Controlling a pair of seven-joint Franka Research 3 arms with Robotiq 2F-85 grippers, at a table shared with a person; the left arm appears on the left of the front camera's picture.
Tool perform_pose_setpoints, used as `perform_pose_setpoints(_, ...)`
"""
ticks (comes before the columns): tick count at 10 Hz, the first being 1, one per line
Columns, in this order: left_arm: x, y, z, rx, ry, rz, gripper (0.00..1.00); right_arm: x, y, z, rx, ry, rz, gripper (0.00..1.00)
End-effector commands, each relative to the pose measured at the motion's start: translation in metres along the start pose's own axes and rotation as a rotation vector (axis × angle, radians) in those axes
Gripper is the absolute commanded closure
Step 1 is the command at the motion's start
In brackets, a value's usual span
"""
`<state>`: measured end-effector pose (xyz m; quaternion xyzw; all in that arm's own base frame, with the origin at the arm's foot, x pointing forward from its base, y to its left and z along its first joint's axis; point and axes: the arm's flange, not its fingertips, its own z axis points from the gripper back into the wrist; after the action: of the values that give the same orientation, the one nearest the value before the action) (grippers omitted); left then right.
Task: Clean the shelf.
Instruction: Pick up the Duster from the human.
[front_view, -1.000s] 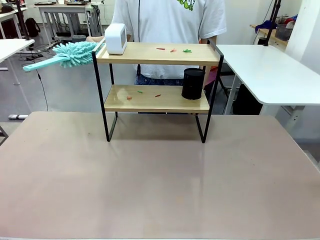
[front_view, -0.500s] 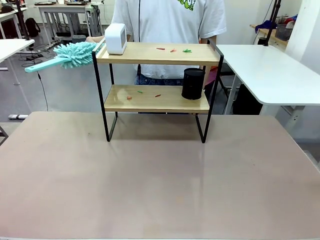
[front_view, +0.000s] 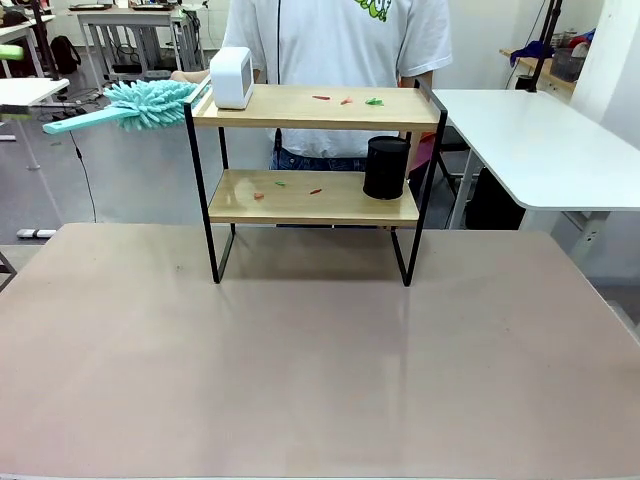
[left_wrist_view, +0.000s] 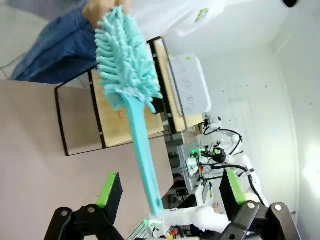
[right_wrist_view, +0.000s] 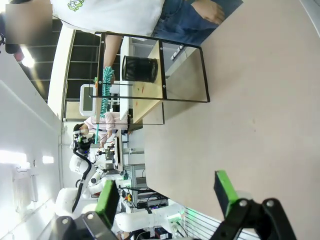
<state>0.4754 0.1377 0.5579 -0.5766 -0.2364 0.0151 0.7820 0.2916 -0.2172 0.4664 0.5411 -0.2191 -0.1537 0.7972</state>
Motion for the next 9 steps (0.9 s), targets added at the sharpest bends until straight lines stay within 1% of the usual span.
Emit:
perform_pose_setpoints(1,0.025,0.012,-0.015,0.048,0.046,0.061,0.0,0.001,0.001,-0.002,0.021,-0.01,0.028,0.0)
perform_pose_setpoints(2,0.035,0.017,-0.023,0.077,0.065,0.096,0.0,0.001,0.001,-0.002,0.021,-0.01,0.028,0.0)
perform_pose_setpoints(3,0.041,0.021,-0.035,0.041,0.102,0.147,0.0,0.001,0.001,-0.002,0.021,-0.01,0.028,0.0)
perform_pose_setpoints(4,0.041,0.024,-0.046,0.009,0.144,0.167,0.0,0.001,0.001,-0.002,0.021,-0.01,0.028,0.0)
perform_pose_setpoints(6,0.035,0.031,-0.07,-0.007,0.263,0.216,0.0,0.001,0.001,-0.002,0.021,-0.01,0.028,0.0)
perform_pose_setpoints(7,0.031,0.034,-0.077,-0.005,0.297,0.227,0.0,0.001,0.001,-0.002,0.021,-0.01,0.028,0.0)
perform_pose_setpoints(9,0.025,0.035,-0.082,0.01,0.332,0.228,0.0,0.001,0.001,-0.002,0.021,-0.01,0.028,0.0)
